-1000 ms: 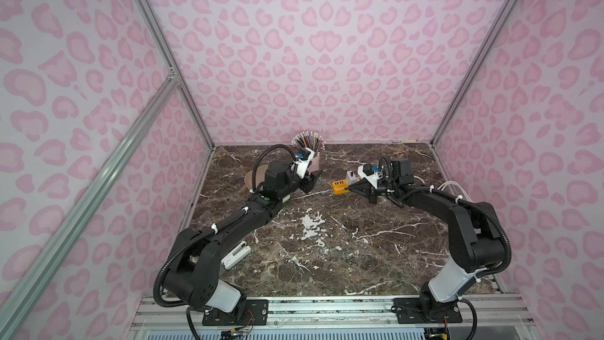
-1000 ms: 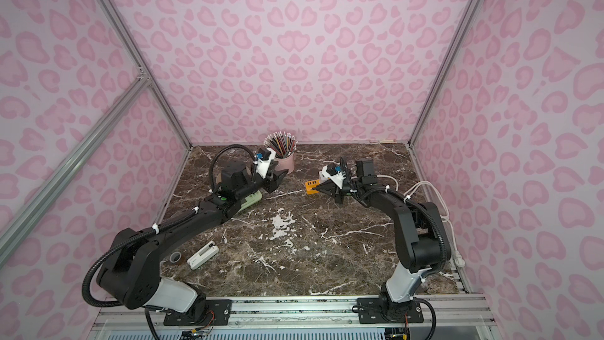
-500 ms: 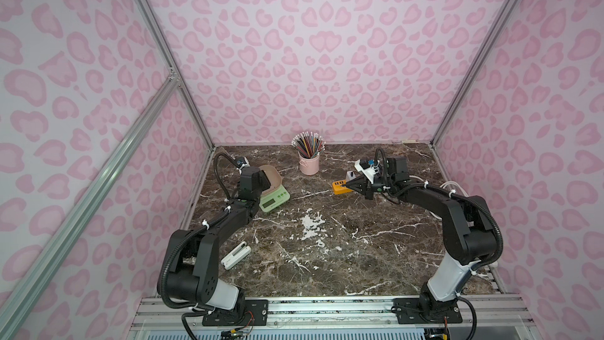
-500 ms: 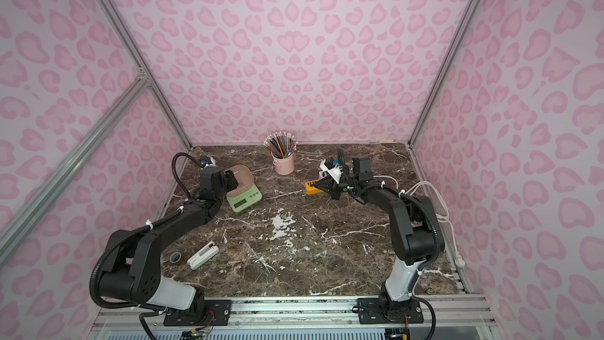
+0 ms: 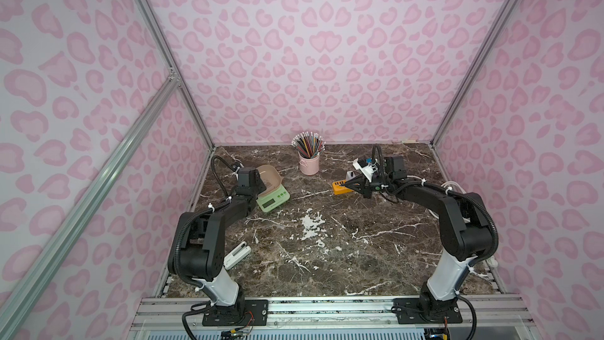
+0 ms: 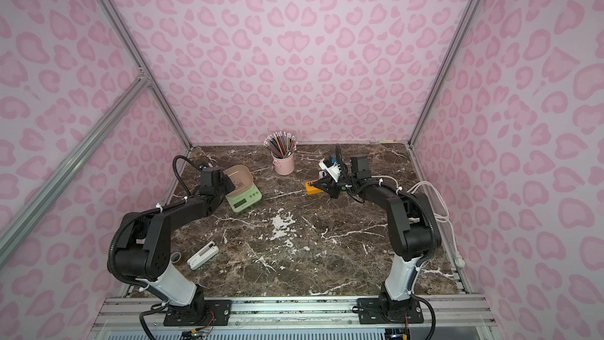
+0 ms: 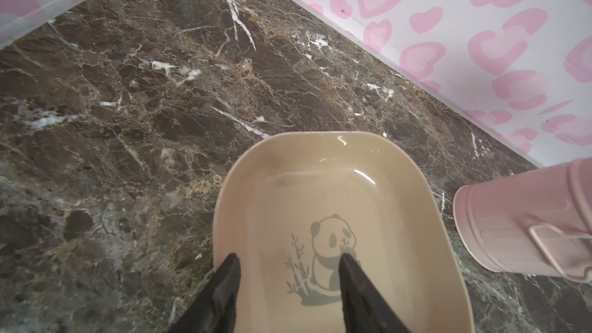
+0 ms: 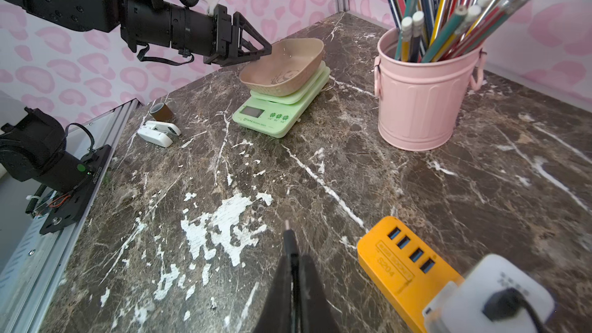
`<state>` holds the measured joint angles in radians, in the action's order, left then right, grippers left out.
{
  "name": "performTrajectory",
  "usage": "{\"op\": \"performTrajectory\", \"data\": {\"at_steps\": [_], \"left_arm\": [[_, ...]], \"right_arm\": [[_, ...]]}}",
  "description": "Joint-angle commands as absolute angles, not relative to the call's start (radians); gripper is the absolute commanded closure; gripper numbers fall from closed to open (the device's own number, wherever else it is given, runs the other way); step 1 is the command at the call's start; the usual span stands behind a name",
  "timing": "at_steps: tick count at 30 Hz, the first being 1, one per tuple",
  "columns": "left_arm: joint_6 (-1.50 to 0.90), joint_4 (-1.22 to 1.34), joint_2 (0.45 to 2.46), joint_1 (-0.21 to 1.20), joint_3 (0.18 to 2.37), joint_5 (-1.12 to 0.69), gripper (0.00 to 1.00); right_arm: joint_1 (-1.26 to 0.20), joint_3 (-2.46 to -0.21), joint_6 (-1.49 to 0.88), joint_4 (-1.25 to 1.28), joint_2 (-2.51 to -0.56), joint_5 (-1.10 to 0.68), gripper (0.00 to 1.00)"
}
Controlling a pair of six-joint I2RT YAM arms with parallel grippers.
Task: Charge the electronic scale
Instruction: Pick up the electronic scale at the center of the board.
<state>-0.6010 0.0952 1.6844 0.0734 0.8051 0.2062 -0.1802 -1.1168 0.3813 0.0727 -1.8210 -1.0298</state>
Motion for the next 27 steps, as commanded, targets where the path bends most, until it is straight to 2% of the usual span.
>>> {"op": "performTrajectory", "data": {"at_steps": [1, 12, 20, 27], "left_arm": [[-0.603, 0.095, 1.694, 0.066, 0.813, 0.219, 0.48], [-0.572, 0.063, 1.669, 0.057, 0.825, 0.215, 0.44], [-0.617, 0.005, 1.610, 0.057, 0.805, 0.312, 0.38], [-0.639, 0.024, 1.660, 0.046, 0.801, 0.284, 0.41]], "right_arm": [[-0.181, -1.138, 0.388, 0.056, -1.829, -1.035, 1.00], [-0.184, -1.166, 0.386, 0.017, -1.852, -1.028, 1.00], [-0.183, -1.167, 0.390, 0.012, -1.854, -1.021, 1.00], [-0.184, -1.176, 0.390, 0.003, -1.859, -1.017, 1.00]]}}
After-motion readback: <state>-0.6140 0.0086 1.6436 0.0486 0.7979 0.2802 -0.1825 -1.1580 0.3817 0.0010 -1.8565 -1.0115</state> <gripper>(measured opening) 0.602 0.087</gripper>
